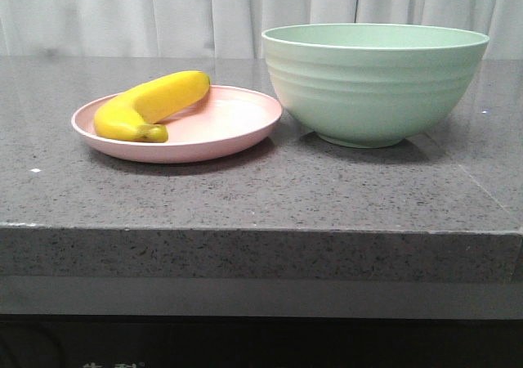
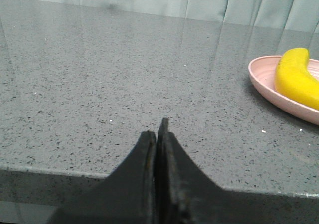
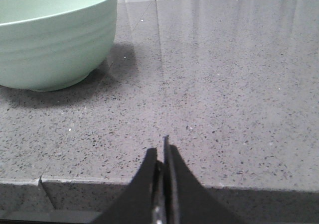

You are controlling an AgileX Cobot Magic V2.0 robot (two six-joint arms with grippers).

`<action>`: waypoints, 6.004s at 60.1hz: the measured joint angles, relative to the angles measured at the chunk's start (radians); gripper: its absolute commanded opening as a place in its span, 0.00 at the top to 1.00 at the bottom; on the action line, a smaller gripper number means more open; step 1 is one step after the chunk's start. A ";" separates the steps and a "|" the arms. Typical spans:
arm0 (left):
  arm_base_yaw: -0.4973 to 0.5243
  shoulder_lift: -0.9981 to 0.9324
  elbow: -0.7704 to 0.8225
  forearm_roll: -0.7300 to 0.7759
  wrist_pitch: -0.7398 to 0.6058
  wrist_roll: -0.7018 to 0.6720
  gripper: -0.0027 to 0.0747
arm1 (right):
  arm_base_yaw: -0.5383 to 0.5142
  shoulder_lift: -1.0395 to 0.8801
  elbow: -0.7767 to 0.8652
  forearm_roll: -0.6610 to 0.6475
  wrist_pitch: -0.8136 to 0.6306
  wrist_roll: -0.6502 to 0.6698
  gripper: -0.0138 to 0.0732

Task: Transfer banana from pink plate to green bowl

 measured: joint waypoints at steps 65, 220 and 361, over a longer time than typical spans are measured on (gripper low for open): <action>0.000 0.000 0.000 0.000 -0.002 0.000 0.99 | 0.000 0.000 0.000 0.000 0.000 0.000 0.92; -0.411 1.603 -1.215 -0.037 0.490 0.053 0.18 | 0.000 0.354 -0.446 -0.008 0.076 0.000 0.20; -0.481 1.663 -1.270 -0.016 0.478 0.053 0.58 | 0.000 0.354 -0.446 -0.008 0.104 0.000 0.20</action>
